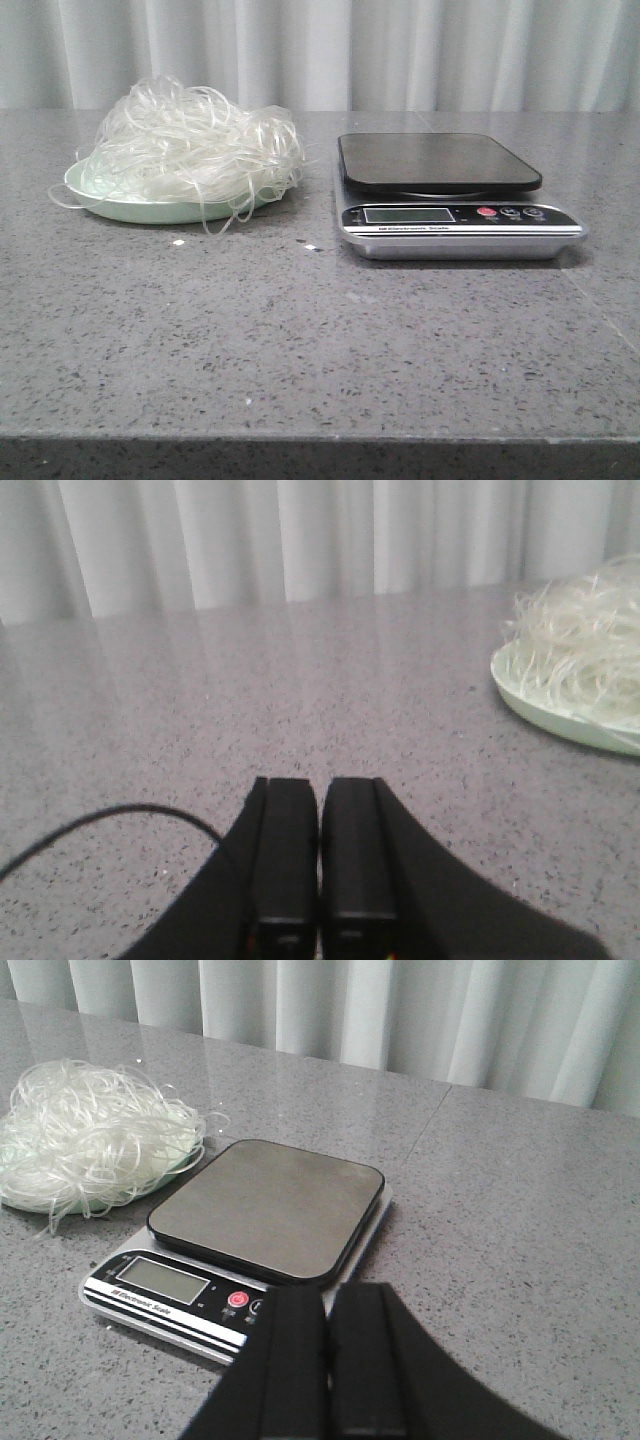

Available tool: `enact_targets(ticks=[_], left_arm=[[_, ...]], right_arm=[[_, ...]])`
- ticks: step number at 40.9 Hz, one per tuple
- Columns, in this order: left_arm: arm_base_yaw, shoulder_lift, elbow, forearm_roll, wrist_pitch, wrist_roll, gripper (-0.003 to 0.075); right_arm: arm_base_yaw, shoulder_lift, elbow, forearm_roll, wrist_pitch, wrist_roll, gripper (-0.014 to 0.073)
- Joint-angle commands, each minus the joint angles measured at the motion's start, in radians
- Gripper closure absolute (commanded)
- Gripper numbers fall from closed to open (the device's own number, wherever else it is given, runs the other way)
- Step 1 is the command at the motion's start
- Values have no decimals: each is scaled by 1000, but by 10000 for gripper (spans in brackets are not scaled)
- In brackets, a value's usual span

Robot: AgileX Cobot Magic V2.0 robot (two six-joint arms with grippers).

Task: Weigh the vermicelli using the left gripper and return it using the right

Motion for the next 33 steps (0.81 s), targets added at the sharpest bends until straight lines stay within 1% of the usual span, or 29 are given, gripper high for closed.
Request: enact_targets(ticks=[1,9,19,33], left_arm=[[2,-28,9,-12,-32,-1,583],[2,-31,9,-20,-42,-1,583],[2,-31,9,-46,-106,-1,583],[2,-31,9,-46,-106,-3,583]], right_arm=[[-5,6,-27,-3,-73,-9,443],[-5,5,-27,-3,-71,-9,443],[-5,5,-27,-3,-71,-9,443],[-5,5,-27,-3,-71,-9,443]])
